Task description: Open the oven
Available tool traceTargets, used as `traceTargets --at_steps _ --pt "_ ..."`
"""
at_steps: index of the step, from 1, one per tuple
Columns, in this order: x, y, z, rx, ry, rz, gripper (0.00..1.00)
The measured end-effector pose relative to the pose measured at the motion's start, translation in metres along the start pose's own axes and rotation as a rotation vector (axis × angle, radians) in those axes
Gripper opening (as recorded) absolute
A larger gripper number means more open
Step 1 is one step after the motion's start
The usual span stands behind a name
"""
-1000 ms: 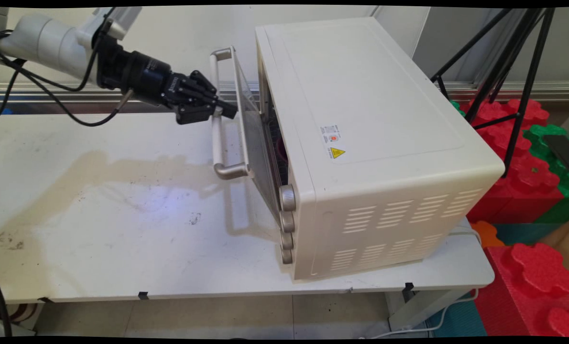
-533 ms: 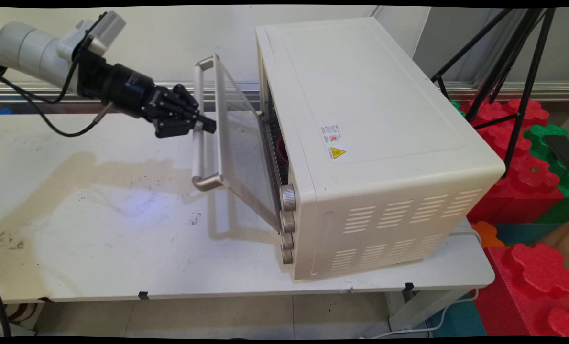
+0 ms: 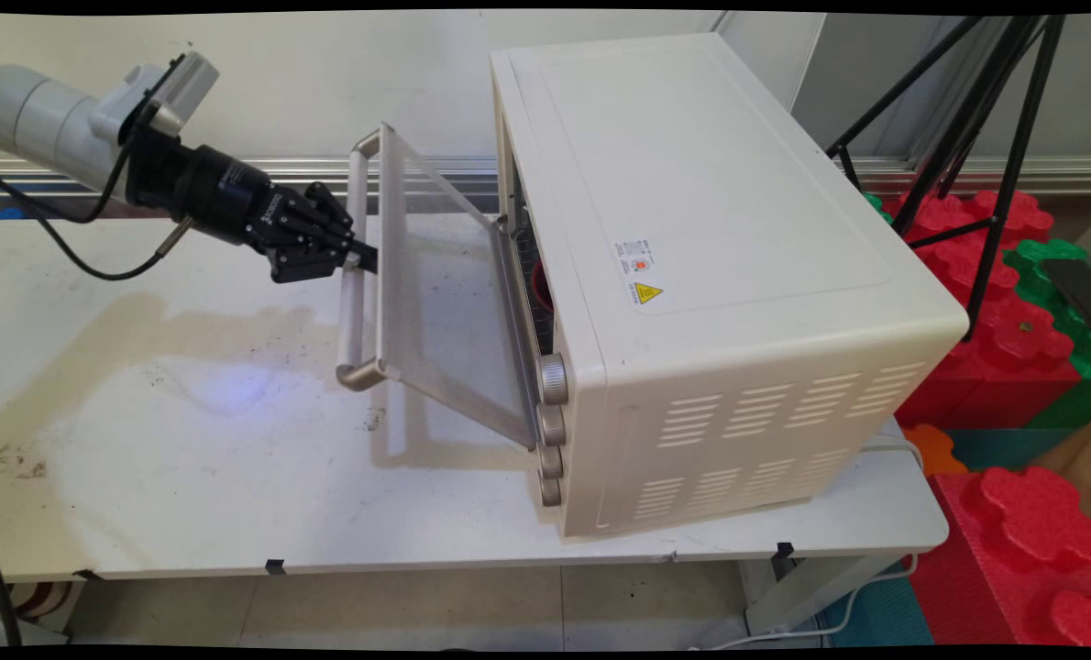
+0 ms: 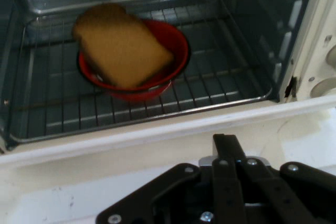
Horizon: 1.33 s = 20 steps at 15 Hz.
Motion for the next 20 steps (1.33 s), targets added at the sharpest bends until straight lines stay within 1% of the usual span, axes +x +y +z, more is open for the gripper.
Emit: traceTargets --at_steps 10,20 --pt "-0.052 0.004 -0.009 0.014 -0.083 -0.025 0.00" --pt "-0.094 0.012 -0.017 0.012 -0.154 -0.046 0.00"
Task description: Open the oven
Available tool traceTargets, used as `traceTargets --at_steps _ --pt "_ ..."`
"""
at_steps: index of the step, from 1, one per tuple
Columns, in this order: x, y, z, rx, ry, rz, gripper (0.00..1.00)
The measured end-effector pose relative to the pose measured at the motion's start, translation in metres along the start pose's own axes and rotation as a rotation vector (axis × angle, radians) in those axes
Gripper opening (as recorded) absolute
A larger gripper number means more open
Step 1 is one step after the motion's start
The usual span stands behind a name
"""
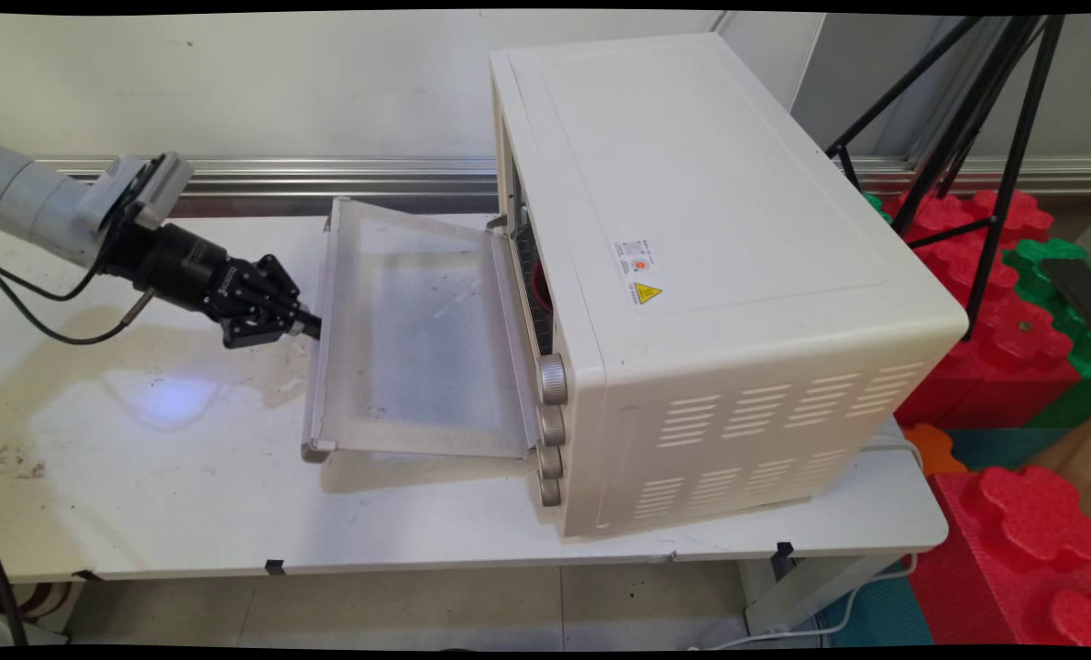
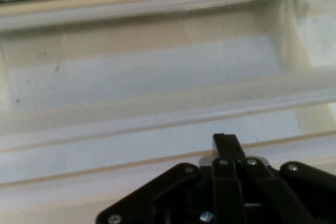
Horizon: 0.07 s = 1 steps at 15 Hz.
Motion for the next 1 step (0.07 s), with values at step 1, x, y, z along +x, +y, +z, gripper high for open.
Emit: traceTargets --at_steps 1 --pt "-0.0039 0.0001 -0.0002 0.000 -0.006 -0.001 0.00"
